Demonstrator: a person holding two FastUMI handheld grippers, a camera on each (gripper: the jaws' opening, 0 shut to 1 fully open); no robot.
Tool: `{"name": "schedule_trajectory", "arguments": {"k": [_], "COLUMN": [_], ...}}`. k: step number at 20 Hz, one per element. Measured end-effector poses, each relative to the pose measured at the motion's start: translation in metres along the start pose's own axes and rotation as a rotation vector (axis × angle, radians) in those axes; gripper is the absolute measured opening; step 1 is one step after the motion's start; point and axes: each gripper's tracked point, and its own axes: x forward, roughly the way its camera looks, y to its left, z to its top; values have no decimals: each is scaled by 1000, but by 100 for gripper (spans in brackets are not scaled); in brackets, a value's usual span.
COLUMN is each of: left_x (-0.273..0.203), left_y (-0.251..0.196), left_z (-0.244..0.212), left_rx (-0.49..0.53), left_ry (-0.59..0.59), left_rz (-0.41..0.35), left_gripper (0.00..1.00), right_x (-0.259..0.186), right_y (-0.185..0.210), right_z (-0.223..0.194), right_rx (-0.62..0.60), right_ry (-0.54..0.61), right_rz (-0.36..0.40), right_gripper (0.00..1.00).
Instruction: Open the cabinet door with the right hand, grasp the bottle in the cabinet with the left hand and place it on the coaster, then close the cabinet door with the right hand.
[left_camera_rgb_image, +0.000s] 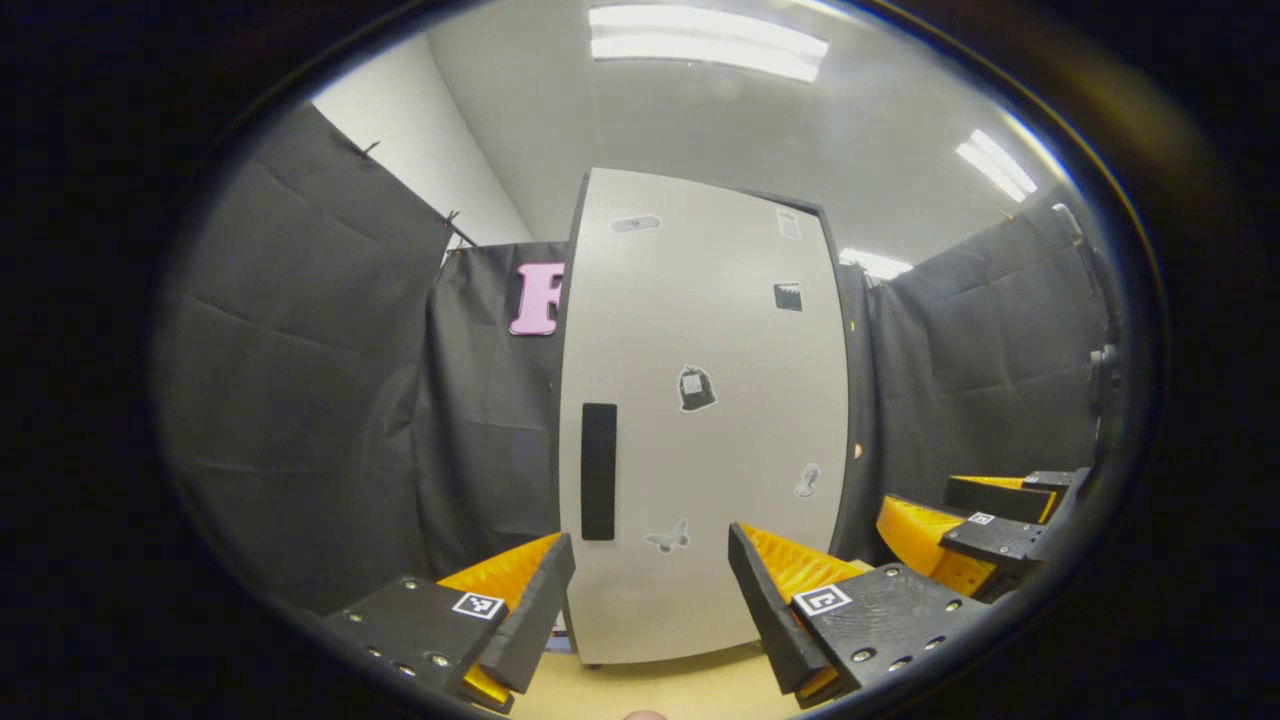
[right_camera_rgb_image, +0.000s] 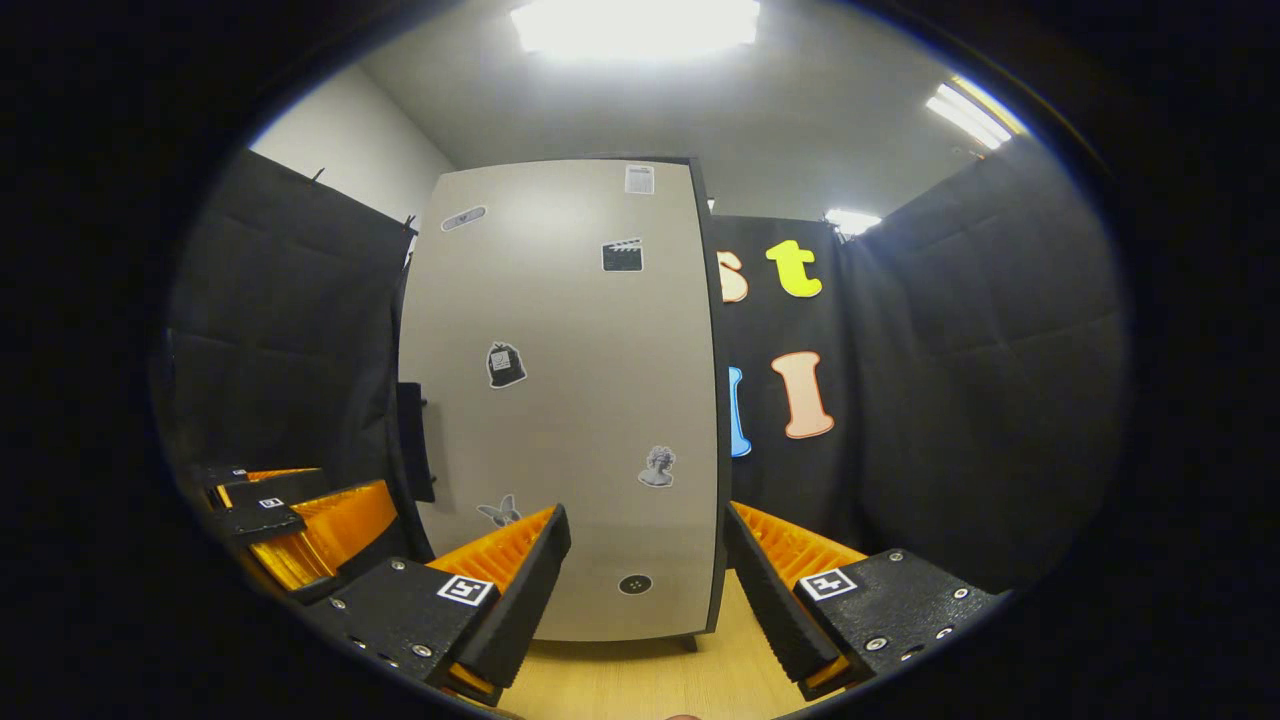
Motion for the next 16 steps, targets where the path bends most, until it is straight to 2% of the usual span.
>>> {"name": "schedule_trajectory", "arguments": {"k": [16], "left_x": [2], "left_y": [-5], "left_z": [-1], "left_rx": [-12], "left_ry": [9], "left_rz": [-14], "left_gripper": [89], "right_x": [2], "right_y": [-1], "right_z": [-6], "right_rx": [14], "right_ry": [13], "right_rz": [-5], "right_gripper": [95]}}
